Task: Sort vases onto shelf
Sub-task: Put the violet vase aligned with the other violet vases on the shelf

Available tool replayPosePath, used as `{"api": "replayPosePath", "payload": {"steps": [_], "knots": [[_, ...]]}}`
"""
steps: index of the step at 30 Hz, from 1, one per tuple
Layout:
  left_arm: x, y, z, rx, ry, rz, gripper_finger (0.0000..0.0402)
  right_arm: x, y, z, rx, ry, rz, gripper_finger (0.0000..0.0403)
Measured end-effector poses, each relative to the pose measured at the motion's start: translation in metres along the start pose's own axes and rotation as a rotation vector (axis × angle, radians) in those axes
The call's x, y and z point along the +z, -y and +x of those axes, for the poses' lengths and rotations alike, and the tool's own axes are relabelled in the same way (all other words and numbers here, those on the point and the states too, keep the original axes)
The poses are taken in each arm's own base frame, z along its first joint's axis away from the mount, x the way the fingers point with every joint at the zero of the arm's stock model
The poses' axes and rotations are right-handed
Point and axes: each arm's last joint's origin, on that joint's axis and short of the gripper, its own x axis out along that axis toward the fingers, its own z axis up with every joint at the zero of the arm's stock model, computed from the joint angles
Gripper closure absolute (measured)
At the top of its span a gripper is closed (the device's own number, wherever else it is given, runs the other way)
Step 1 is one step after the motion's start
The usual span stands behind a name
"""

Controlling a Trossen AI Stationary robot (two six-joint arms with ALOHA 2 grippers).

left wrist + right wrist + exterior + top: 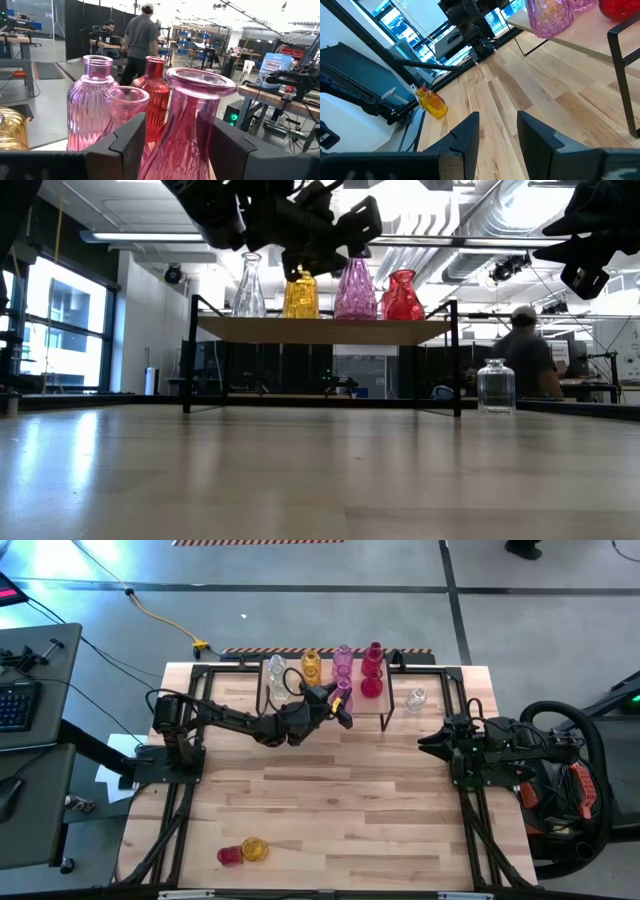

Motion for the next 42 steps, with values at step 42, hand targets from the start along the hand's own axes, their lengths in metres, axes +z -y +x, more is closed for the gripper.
{"api": "replayPosePath", "payload": {"steps": [42], "knots": [[0.0013,-0.0062,0.0066,-0.035,0.002,-0.020,0.0204,-0.0001,0.0000,0.0000,0.000,0.000,0.000,0.0289]]}}
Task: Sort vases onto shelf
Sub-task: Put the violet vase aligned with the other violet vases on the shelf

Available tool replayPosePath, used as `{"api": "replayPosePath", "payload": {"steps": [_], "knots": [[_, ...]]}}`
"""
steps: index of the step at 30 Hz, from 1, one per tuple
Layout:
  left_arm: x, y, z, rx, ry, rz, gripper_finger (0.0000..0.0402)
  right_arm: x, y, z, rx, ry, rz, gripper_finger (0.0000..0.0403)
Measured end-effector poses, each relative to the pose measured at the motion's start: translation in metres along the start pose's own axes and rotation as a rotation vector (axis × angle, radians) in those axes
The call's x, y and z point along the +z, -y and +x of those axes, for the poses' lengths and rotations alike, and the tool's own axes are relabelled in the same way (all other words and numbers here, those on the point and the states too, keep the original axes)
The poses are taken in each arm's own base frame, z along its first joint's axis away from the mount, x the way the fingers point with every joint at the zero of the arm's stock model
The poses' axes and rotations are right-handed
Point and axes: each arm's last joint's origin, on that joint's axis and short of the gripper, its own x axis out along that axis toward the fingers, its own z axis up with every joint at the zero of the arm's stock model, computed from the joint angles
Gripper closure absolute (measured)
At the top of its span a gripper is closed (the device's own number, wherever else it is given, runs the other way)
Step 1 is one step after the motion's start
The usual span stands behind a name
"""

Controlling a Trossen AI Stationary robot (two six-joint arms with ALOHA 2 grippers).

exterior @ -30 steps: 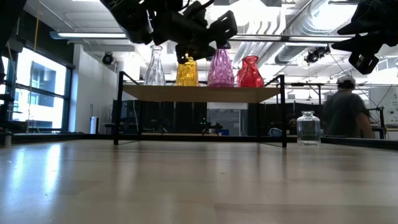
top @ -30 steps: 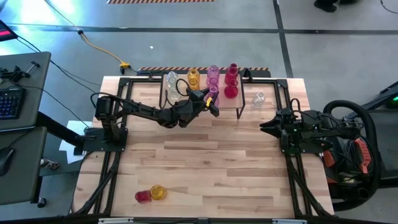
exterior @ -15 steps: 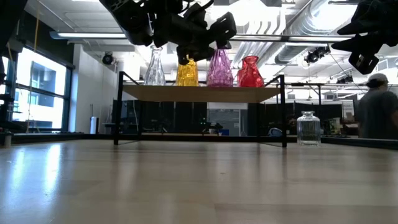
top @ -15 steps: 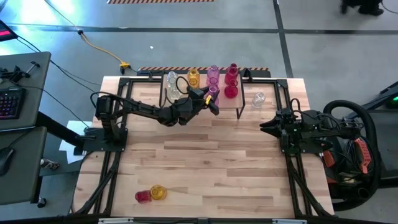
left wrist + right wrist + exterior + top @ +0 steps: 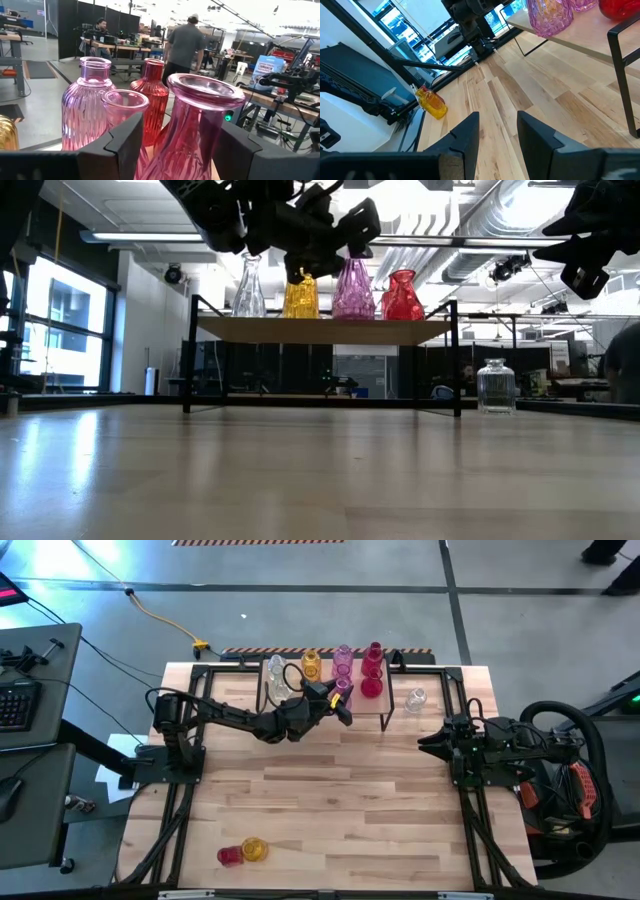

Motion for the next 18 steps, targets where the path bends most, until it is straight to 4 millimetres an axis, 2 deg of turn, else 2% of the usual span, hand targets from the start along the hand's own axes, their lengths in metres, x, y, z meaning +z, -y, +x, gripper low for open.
{"api": "replayPosePath", "payload": {"steps": [7,18], "knots": [[0.0005,0.0000,0.0000,0.001,0.004,-0.004,0.0202,0.0000,0.0000,0.0000,0.000,0.000,0.000,0.0289],[0.0006,0.0001,0.0000,-0.001,0.005,-0.004,0.0174,0.0001,0.0000,0.0000,0.000,0.000,0.000,0.0289]]}}
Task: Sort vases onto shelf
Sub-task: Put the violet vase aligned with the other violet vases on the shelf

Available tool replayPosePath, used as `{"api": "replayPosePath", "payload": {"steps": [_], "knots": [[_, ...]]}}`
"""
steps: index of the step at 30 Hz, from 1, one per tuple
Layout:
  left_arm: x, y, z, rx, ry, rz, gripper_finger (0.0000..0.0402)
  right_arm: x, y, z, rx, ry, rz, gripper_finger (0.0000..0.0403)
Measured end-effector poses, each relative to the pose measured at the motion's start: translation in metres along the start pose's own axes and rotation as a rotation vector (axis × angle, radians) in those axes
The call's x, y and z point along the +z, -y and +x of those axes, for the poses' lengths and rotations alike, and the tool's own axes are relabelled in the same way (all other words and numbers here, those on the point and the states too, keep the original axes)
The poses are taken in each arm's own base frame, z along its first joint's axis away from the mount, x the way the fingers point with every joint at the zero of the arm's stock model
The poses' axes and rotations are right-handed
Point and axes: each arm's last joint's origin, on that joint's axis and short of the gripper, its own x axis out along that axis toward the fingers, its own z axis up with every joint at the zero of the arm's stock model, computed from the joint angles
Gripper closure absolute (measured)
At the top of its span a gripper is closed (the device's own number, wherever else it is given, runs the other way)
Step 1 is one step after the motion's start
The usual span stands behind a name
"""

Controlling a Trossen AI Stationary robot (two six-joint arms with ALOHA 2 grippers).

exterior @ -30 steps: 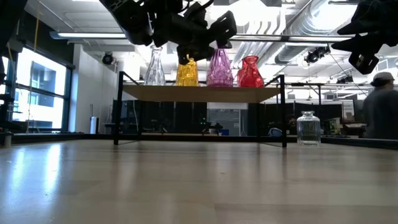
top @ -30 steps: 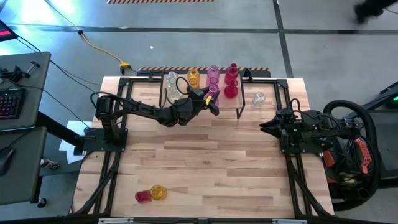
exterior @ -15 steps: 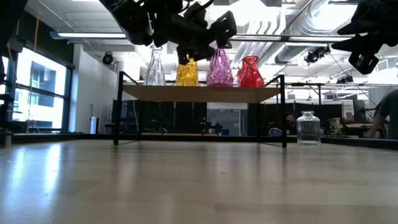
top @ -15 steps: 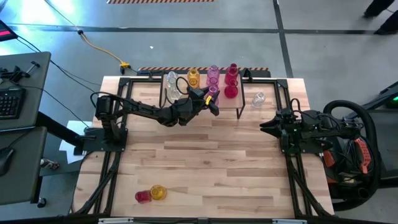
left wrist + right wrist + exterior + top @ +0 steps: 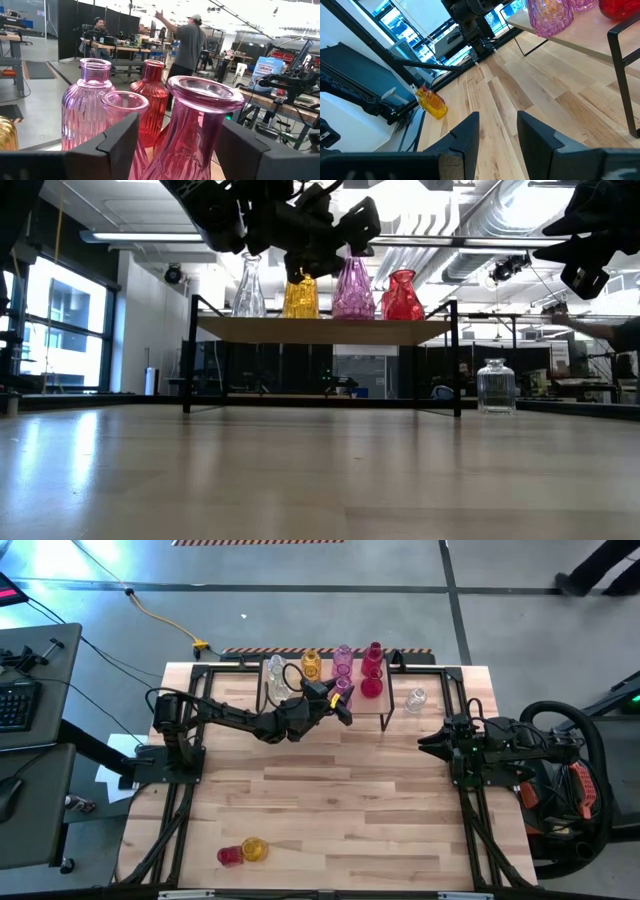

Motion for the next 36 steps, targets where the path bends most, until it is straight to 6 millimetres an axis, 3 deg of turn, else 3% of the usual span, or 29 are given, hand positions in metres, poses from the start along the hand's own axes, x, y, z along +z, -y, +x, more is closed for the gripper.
{"api": "replayPosePath", "payload": {"steps": [14,36], "knots": [[0.001,0.000,0.000,-0.001,0.006,-0.004,0.0143,0.000,0.000,0.000,0.000,0.000,0.000,0.0289],[0.012,0.000,-0.002,-0.025,0.040,0.018,0.0142,0.000,0.000,0.000,0.000,0.000,0.000,0.0289]]}}
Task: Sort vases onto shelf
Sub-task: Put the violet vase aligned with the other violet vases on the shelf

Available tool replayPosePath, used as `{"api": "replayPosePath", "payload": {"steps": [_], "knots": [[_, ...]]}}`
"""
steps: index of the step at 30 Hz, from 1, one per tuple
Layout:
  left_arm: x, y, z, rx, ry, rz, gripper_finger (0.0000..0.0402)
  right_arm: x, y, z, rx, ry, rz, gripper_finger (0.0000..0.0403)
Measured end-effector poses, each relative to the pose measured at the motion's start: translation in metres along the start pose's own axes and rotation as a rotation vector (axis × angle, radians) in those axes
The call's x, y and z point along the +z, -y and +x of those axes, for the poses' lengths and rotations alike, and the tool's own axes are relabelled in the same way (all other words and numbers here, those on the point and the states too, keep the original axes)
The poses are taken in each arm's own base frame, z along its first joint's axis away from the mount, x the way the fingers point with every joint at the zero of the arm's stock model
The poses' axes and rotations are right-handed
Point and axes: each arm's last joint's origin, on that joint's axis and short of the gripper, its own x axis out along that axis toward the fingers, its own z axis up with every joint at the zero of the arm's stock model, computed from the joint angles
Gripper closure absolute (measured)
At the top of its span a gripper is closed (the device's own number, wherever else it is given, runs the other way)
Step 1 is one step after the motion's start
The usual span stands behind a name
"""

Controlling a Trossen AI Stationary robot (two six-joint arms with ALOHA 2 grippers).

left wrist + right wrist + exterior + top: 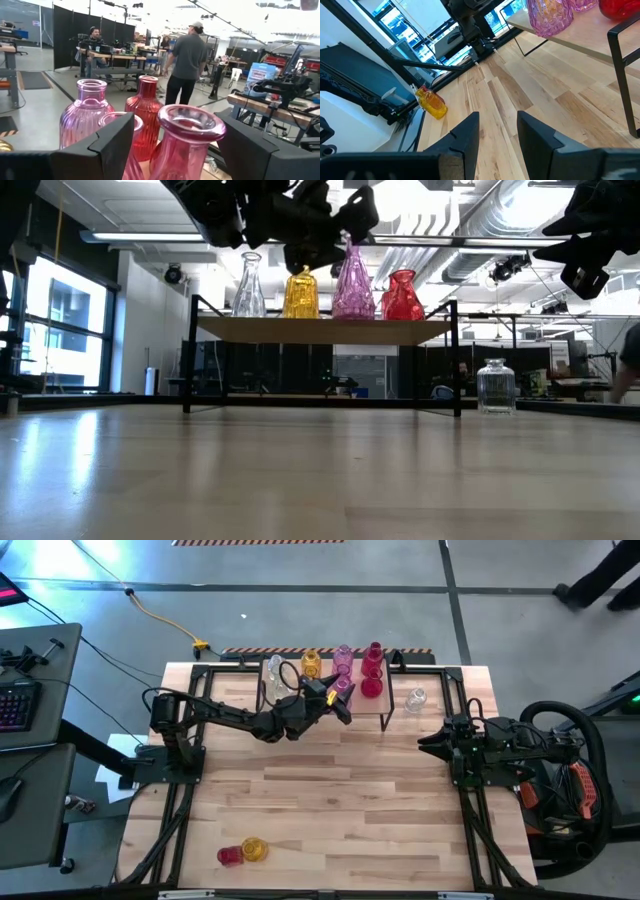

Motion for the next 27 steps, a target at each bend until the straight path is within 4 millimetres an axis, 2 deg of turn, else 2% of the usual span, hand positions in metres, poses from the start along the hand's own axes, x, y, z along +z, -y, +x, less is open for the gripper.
{"api": "replayPosePath", "payload": {"steps": [19,27], "knots": [[0.003,-0.002,0.002,-0.002,0.025,-0.015,0.0142,0.000,0.000,0.000,0.000,0.000,0.000,0.0289],[0.023,0.004,0.010,-0.032,0.064,0.027,0.0142,0.000,0.000,0.000,-0.001,-0.001,-0.001,0.0289]]}}
